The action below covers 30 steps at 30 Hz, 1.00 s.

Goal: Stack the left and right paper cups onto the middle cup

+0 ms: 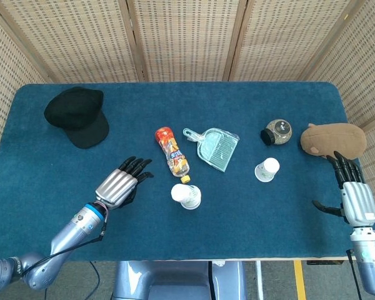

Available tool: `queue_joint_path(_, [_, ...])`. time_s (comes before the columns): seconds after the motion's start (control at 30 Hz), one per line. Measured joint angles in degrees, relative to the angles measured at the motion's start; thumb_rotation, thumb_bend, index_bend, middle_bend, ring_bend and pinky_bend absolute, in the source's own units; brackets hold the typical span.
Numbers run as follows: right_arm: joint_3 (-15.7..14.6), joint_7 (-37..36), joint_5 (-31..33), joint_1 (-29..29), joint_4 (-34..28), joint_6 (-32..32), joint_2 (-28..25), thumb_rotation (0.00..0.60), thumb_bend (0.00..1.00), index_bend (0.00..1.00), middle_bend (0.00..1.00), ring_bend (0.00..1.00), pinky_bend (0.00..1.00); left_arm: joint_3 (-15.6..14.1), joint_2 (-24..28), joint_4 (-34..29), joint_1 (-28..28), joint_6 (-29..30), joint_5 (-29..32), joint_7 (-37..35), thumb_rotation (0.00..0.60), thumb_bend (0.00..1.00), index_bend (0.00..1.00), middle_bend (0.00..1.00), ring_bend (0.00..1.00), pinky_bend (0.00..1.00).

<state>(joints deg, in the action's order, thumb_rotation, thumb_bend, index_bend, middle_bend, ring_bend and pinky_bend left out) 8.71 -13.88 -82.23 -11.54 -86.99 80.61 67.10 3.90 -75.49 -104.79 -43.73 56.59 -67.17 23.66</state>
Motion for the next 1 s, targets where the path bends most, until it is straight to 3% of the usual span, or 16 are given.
queue_joint_path(0.57, [0.6,-2.4,1.1,0.2,0.5,-0.4,-0.6,0.600,0.03,0.00,0.00,0.00,0.00,2.7,-4.1,-2.6,-5.2,-3.3,3.3,5.4,0.600,0.93,0.21,0.00,0.00,0.00])
queue_joint_path(1.0, [0.9,-3.7,1.5,0.4,0.8,-0.5,-1.0,0.600,0.03,0.00,0.00,0.00,0.00,2.9,-7.1,-2.5,-8.2,-4.0,9.2,9.2,0.600,0.92,0.23,0.00,0.00,0.00])
